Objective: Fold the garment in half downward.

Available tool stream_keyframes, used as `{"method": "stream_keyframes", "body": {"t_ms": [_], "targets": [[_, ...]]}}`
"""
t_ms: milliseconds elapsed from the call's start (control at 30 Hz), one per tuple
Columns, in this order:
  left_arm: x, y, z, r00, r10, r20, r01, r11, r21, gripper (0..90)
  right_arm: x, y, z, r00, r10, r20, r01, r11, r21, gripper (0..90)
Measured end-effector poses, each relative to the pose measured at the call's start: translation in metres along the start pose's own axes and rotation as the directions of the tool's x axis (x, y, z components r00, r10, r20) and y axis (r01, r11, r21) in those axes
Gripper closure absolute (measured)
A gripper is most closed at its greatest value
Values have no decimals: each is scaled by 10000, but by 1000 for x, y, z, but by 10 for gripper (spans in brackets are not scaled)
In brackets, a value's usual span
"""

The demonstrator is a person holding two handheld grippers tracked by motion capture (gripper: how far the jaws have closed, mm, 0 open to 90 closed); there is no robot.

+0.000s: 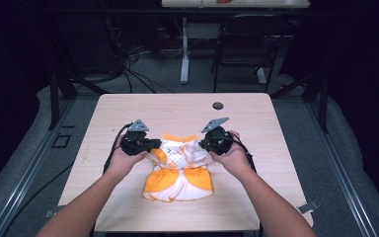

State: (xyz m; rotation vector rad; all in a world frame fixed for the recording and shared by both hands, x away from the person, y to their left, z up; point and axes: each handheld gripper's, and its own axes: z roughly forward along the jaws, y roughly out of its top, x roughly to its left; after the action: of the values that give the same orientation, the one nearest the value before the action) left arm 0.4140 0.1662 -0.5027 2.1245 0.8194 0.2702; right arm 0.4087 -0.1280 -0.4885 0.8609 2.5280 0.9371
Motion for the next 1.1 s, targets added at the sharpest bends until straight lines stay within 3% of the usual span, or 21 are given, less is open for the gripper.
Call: {"method": "stream_keyframes", "body": {"t_ms": [200,767,1100], "targets": [[-5,-15,4,9997,-87,245,83,9998,178,842,8,-14,4,9997,9,-224,-8,10000,33,869],[-15,-41,-1,9936,-636,932,641,9979,-23,815,27,-37,2,9966,270,-780,-290,9993,-251,849],[-27,-45,-14,9928,-710,962,727,9973,-137,690,38,-45,-12,9931,400,-1103,-461,9975,-533,736]]}}
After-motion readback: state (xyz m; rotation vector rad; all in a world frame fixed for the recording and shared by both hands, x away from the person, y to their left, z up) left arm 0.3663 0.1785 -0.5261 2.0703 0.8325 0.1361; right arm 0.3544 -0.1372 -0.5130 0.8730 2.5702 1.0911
